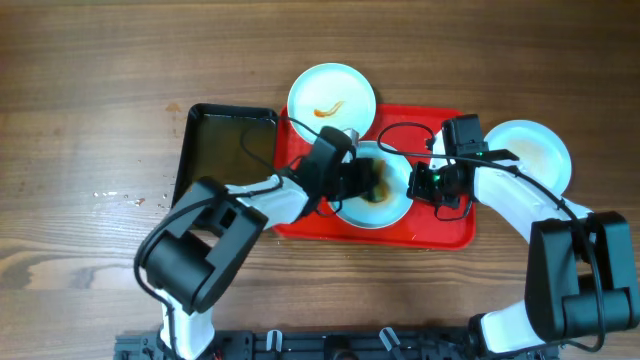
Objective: Clean dirty plates on tray and stack at the side
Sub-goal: 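Scrub the held plate with the sponge in left gripper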
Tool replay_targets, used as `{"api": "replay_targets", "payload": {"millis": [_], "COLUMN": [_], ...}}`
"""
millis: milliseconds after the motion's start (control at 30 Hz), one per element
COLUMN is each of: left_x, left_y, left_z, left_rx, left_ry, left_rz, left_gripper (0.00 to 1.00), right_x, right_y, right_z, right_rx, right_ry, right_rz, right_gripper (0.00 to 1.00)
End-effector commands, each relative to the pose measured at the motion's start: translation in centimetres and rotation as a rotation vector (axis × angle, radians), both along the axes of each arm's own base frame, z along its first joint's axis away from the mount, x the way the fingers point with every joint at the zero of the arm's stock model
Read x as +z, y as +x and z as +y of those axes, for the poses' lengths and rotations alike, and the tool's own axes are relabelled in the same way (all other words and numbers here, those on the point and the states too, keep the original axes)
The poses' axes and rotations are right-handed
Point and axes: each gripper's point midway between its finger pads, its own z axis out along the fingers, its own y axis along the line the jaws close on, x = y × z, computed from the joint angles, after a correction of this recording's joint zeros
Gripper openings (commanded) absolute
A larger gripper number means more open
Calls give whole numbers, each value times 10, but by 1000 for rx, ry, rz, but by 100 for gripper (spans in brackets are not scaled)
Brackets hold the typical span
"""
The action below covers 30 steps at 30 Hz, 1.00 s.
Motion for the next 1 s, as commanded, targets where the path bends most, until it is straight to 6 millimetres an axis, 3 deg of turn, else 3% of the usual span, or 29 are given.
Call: {"api": "replay_targets", "payload": {"millis": [0, 67, 133, 233, 333, 367, 433, 500, 567, 700, 867, 967], "left_x": [-13, -8, 11, 63, 105, 111, 101, 95, 98, 97, 58, 36], "left_y": [-8, -8, -3, 14, 26, 29, 30, 26, 16, 13, 6, -1], "left_z": [41, 57, 57, 62, 81, 100, 138, 154, 137, 108, 47, 24], "left_rx": [-3, -10, -9, 9, 71, 95, 171, 157, 45, -20, -91, -143], "left_ry": [160, 236, 220, 172, 146, 189, 328, 388, 311, 274, 216, 208], "left_rz": [3, -25, -72, -218, -297, -311, -284, -269, -267, -305, -295, -303], "left_gripper": [4, 4, 4, 4, 4, 4, 4, 4, 4, 4, 4, 4], "right_x": [-24, -24, -24, -24, -24, -24, -24, -24, -24, -24, -23, -23], "right_y": [-14, -14, -14, -16, -16, -15, -15, -13, -11, -12, -13, -13], "right_z": [-25, -25, -25, -26, -25, -25, -25, -25, -25, -24, -21, -21], "right_rx": [-20, -20, -20, -20, -19, -20, -20, -20, -22, -20, -17, -17], "right_ry": [-140, -140, -140, -141, -141, -140, -140, -139, -138, -134, -116, -116], "right_rz": [57, 58, 58, 66, 64, 61, 60, 53, 47, 48, 52, 52], "right_gripper": [4, 4, 4, 4, 4, 4, 4, 4, 4, 4, 4, 4]}}
